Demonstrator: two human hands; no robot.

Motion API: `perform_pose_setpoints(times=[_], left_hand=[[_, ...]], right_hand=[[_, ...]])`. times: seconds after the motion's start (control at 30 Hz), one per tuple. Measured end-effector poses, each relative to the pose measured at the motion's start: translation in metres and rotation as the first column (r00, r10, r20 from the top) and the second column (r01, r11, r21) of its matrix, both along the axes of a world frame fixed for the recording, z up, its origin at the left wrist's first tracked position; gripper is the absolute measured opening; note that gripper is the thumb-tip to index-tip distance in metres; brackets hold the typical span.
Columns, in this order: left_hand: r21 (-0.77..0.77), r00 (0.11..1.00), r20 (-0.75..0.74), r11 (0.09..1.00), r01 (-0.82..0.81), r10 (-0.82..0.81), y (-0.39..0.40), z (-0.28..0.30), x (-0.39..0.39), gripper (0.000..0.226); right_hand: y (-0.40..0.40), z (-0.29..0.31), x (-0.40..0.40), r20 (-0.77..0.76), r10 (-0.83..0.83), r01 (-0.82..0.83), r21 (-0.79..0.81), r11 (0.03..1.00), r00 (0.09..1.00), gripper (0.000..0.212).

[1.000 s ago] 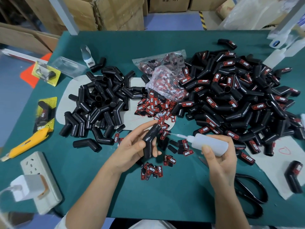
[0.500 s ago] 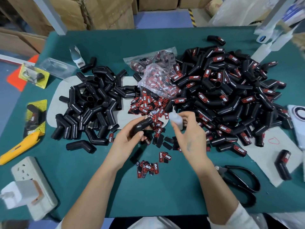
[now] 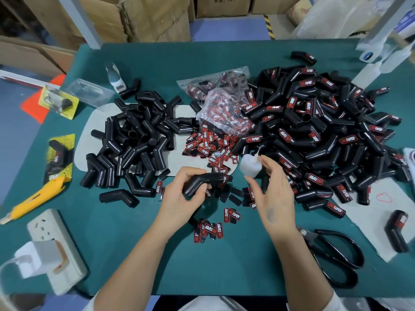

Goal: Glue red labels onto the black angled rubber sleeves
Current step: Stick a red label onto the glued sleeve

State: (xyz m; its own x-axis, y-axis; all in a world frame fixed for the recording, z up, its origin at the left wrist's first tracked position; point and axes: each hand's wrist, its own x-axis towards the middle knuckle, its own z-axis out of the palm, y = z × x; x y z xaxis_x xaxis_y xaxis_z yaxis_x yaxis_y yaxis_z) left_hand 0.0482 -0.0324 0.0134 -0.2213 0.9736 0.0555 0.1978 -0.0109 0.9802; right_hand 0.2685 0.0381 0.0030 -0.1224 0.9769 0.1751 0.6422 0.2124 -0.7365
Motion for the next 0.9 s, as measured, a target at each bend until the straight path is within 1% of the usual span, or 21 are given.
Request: perform_pose_setpoints(times=[0.07, 0.13, 0.17, 0.27, 0.33, 0.43, 0.53, 0.63, 0.7, 0.77, 0.9], left_hand=[[-0.006, 1.0, 0.029, 1.0, -0.002, 0.002, -0.001, 0.001, 0.0, 0.021], [-0.007, 0.997, 0.071, 1.0, -0.003, 0.003, -0.002, 0.003, -0.001, 0.021], [-0.005, 0.996, 0.092, 1.0, 0.002, -0.001, -0.002, 0.004, 0.0, 0.022], [0.019, 0.993, 0.12, 1.0, 0.019, -0.021, -0.004, 0.007, 0.001, 0.024], [0.028, 0.993, 0.113, 0.999, 0.026, -0.029, -0.006, 0.007, 0.002, 0.025], [0.038, 0.993, 0.118, 0.999, 0.026, -0.03, -0.008, 0.007, 0.001, 0.028], [0.045, 0.993, 0.117, 0.999, 0.016, -0.021, -0.008, 0.009, 0.001, 0.03], [0.025, 0.993, 0.117, 1.0, -0.004, 0.001, -0.006, 0.01, 0.001, 0.031], [0.027, 0.994, 0.105, 1.0, -0.016, 0.013, -0.005, 0.013, 0.001, 0.033], [0.022, 0.995, 0.103, 1.0, -0.018, 0.016, -0.003, 0.014, 0.0, 0.033], [0.0, 0.992, 0.126, 1.0, -0.027, 0.027, 0.002, 0.012, -0.001, 0.041]], right_hand=[[-0.009, 0.003, 0.005, -0.028, -0.027, 0.031, 0.127, 0.991, 0.999, 0.04], [-0.021, 0.003, 0.01, 0.003, -0.038, 0.036, 0.267, 0.963, 0.999, 0.024], [-0.026, 0.001, 0.012, 0.018, -0.036, 0.03, 0.289, 0.957, 0.999, 0.021], [-0.03, -0.002, 0.013, -0.015, -0.033, 0.036, 0.2, 0.979, 0.999, 0.023], [-0.029, -0.002, 0.014, -0.03, -0.029, 0.034, 0.18, 0.983, 0.999, 0.02], [-0.032, -0.001, 0.013, -0.016, 0.073, -0.071, 0.091, 0.993, 0.997, 0.011], [-0.038, -0.003, 0.011, 0.026, 0.188, -0.188, -0.008, 0.982, 0.982, 0.008], [-0.039, -0.003, 0.011, 0.102, 0.258, -0.247, -0.11, 0.963, 0.961, 0.008], [-0.041, 0.0, 0.011, 0.169, 0.303, -0.282, -0.136, 0.95, 0.938, 0.012], [-0.043, 0.003, 0.009, 0.203, 0.327, -0.299, -0.156, 0.942, 0.923, 0.011], [-0.044, 0.007, 0.006, 0.216, 0.318, -0.28, -0.19, 0.941, 0.923, 0.002]])
